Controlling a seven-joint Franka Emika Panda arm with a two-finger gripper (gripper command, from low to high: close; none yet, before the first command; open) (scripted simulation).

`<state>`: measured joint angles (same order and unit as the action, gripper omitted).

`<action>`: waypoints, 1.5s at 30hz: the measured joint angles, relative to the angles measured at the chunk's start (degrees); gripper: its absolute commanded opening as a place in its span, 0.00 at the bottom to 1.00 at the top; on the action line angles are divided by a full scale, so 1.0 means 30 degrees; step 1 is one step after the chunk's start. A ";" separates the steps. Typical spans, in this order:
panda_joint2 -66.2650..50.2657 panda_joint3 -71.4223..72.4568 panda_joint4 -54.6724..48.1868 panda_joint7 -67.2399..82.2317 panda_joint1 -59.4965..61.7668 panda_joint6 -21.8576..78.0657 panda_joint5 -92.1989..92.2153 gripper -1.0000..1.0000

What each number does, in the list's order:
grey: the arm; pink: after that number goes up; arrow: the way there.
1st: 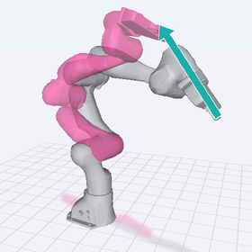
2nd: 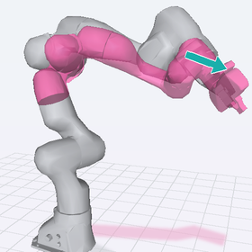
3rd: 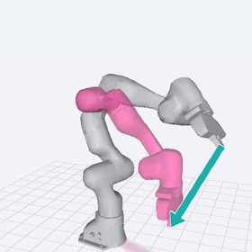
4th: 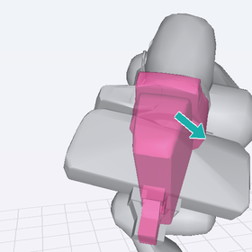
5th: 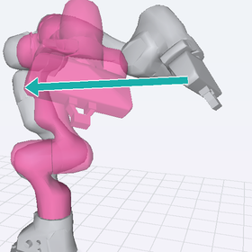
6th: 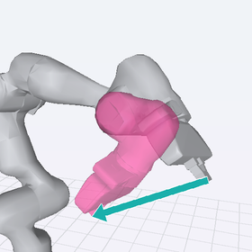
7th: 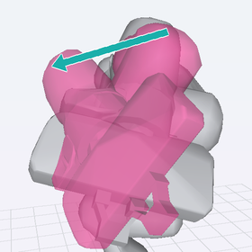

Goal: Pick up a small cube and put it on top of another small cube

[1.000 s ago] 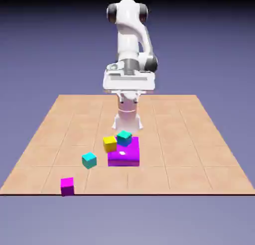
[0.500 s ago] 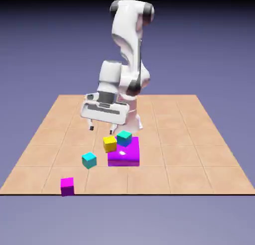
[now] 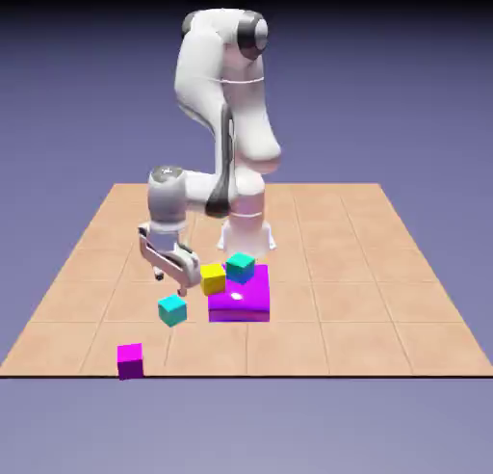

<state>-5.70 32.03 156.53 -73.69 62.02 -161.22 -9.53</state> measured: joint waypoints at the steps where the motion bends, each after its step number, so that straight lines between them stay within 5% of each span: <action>1: -0.0493 -0.0690 -0.0130 -0.0499 -0.0546 -0.0351 -0.0658 0.50; 9: -0.4444 -0.6223 -0.1173 -0.4499 -0.4896 -0.3168 -0.5937 0.50; 10: -0.4778 -0.6692 -0.1262 -0.4838 -0.5264 -0.3407 -0.6384 0.00; 23: 0.0000 0.0004 0.0000 -0.0006 0.0000 -0.0010 -0.0005 0.00; 45: 1.1550 -0.8339 0.2350 -0.5999 -1.3949 0.8798 0.4771 0.00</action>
<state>28.95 7.01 163.58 -91.69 20.17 -134.83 4.79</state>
